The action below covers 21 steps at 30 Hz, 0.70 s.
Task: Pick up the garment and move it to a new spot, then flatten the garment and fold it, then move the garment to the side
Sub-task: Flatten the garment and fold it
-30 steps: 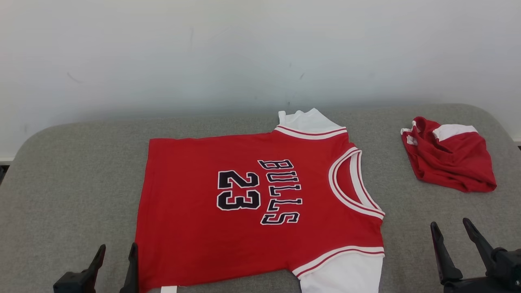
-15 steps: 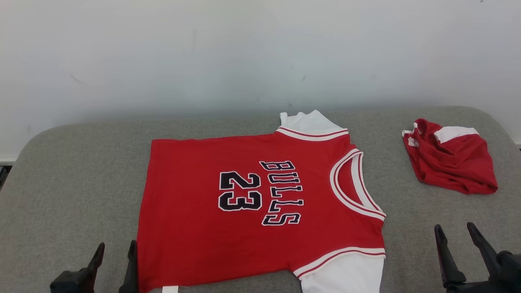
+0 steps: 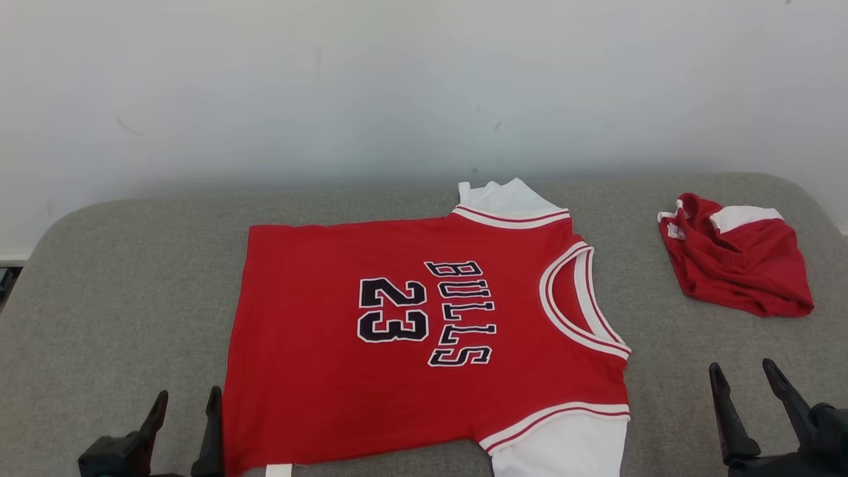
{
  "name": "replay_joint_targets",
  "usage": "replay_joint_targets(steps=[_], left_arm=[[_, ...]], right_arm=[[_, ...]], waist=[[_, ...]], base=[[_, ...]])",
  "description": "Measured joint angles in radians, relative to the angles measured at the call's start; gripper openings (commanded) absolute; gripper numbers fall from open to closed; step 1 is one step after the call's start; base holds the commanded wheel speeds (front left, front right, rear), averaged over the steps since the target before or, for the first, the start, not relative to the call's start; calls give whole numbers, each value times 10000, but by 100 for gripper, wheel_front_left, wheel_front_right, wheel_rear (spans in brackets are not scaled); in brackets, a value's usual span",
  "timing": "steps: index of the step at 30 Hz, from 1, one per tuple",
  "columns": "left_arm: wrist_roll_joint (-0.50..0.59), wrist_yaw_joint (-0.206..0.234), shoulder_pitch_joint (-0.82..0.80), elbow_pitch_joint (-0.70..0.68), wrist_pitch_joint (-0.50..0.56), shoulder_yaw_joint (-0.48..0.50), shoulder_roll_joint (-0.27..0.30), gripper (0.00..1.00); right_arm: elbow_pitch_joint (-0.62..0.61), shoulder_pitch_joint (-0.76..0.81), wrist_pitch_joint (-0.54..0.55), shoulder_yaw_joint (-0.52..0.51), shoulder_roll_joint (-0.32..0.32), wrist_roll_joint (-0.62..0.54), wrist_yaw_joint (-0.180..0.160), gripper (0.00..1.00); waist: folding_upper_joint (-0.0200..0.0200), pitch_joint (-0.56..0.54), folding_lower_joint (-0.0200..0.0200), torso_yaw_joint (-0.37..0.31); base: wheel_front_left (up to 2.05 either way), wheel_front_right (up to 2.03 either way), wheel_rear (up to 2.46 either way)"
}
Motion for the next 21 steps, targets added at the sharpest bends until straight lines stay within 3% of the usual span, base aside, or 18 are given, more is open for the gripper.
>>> replay_joint_targets(steps=[21], left_arm=[[320,0,151,-387,385,240,-92,100]], right_arm=[[-261,163,320,-150,67,-165,0,100]], waist=[[0,58,0,28]], base=[[0,0,0]])
